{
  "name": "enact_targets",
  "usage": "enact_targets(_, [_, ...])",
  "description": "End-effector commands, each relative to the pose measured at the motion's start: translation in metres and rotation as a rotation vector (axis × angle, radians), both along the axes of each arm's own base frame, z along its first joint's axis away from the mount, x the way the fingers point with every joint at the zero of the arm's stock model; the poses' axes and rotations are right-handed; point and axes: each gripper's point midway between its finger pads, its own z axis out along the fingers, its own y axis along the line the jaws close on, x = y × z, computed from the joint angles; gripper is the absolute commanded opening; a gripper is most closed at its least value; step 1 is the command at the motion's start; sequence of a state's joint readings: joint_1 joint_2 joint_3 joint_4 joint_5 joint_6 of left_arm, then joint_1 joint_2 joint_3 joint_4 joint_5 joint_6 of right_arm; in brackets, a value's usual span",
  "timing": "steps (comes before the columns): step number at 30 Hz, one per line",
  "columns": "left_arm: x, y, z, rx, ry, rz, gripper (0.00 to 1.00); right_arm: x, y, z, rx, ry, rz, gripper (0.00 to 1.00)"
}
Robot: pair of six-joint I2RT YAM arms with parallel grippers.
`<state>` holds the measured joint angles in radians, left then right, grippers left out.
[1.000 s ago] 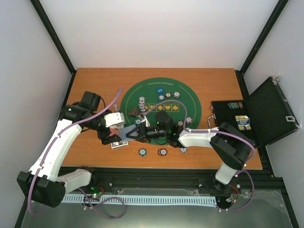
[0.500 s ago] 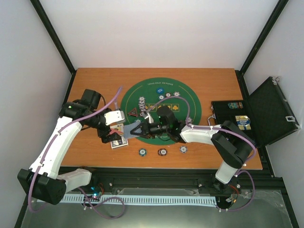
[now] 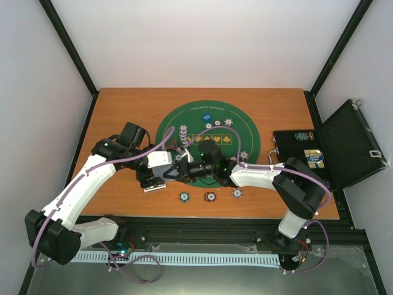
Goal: Distribute texas hold em gaming equipment
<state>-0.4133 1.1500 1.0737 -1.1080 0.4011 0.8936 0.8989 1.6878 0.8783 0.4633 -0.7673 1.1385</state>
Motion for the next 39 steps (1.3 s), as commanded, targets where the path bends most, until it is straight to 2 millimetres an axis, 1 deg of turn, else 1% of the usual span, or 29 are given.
enact_targets(1, [0.023, -0.006, 0.006, -0.005, -0.122, 0.01, 1.0, -0.009, 0.011, 0.031, 0.083, -0.04, 0.024, 0.03])
enact_targets(4, [0.019, -0.006, 0.002, 0.004, -0.103, -0.002, 1.0, -0.013, 0.013, 0.033, 0.092, -0.039, 0.031, 0.03])
enact_targets(7, [0.006, -0.007, -0.003, 0.014, -0.059, -0.035, 0.99, -0.015, 0.014, 0.035, 0.103, -0.034, 0.034, 0.03])
enact_targets(10, [-0.01, -0.008, -0.011, 0.037, -0.004, -0.061, 0.94, -0.014, 0.016, 0.036, 0.115, -0.031, 0.033, 0.03])
enact_targets(13, [-0.019, -0.011, -0.011, 0.029, 0.022, -0.065, 0.93, -0.014, 0.017, 0.035, 0.119, -0.027, 0.034, 0.03])
enact_targets(17, [-0.015, -0.008, -0.012, 0.036, -0.012, -0.052, 0.91, -0.016, 0.018, 0.033, 0.117, -0.023, 0.036, 0.03])
enact_targets(22, [-0.007, -0.001, -0.012, 0.072, -0.074, -0.027, 0.77, -0.017, 0.015, 0.024, 0.098, -0.015, 0.029, 0.03])
enact_targets(24, [-0.004, 0.0, -0.01, 0.072, -0.104, -0.018, 0.74, -0.017, 0.014, 0.02, 0.092, -0.008, 0.027, 0.03])
enact_targets(27, [-0.004, -0.001, -0.004, 0.051, -0.124, -0.023, 0.72, -0.018, 0.015, 0.017, 0.084, -0.004, 0.026, 0.03])
enact_targets(30, [-0.004, -0.008, 0.004, 0.013, -0.114, -0.017, 0.69, -0.017, 0.019, 0.012, 0.077, 0.0, 0.024, 0.03])
enact_targets(33, [-0.003, -0.01, 0.006, 0.001, -0.103, -0.01, 0.61, -0.017, 0.023, 0.01, 0.076, 0.004, 0.016, 0.03])
enact_targets(35, [-0.003, -0.01, 0.004, 0.001, -0.102, -0.004, 0.49, -0.017, 0.026, 0.008, 0.073, 0.005, 0.012, 0.03])
enact_targets(36, [-0.004, -0.009, 0.004, 0.002, -0.099, -0.005, 0.44, -0.017, 0.027, 0.006, 0.069, 0.009, 0.006, 0.03])
enact_targets(39, [-0.01, -0.007, 0.002, 0.002, -0.098, -0.016, 0.34, -0.015, 0.027, 0.002, 0.063, 0.023, -0.007, 0.1])
